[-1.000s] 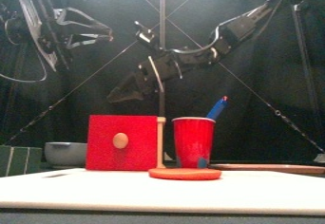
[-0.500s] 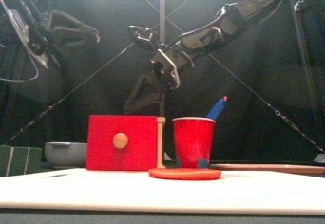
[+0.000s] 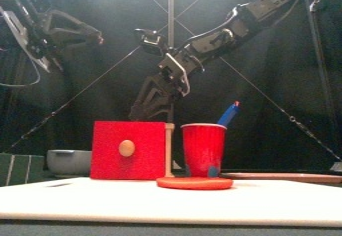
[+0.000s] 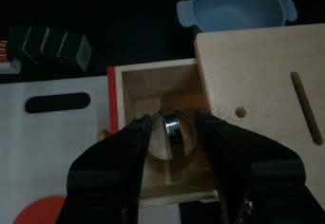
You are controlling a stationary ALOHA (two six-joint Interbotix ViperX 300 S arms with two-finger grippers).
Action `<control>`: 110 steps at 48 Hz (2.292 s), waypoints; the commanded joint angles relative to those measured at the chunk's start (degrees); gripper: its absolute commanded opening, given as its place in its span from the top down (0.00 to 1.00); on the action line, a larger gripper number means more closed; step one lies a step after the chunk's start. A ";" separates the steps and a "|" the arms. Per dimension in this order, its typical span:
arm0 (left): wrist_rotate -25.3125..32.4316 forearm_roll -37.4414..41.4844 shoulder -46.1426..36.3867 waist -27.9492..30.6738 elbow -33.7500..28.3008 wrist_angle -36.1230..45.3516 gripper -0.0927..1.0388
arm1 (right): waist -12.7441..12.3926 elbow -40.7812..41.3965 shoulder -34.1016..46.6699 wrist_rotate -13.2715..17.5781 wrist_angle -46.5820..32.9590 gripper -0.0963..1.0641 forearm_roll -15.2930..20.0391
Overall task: Get the cutter from the drawer then cut the dough then place the extra dough in the bowl
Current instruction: Place the cutter on the board
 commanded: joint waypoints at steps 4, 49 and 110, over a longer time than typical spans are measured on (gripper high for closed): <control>0.18 0.18 0.00 0.09 -0.53 -0.09 0.39 | -0.35 -1.49 -0.62 -0.09 0.00 0.24 0.09; -0.09 0.00 0.00 -0.18 -0.53 -0.09 0.39 | -0.70 -5.71 3.60 -0.09 5.80 0.49 -1.58; 0.26 -0.97 0.00 5.45 -1.58 0.00 0.39 | 9.32 29.62 -33.66 0.00 6.42 0.57 -7.03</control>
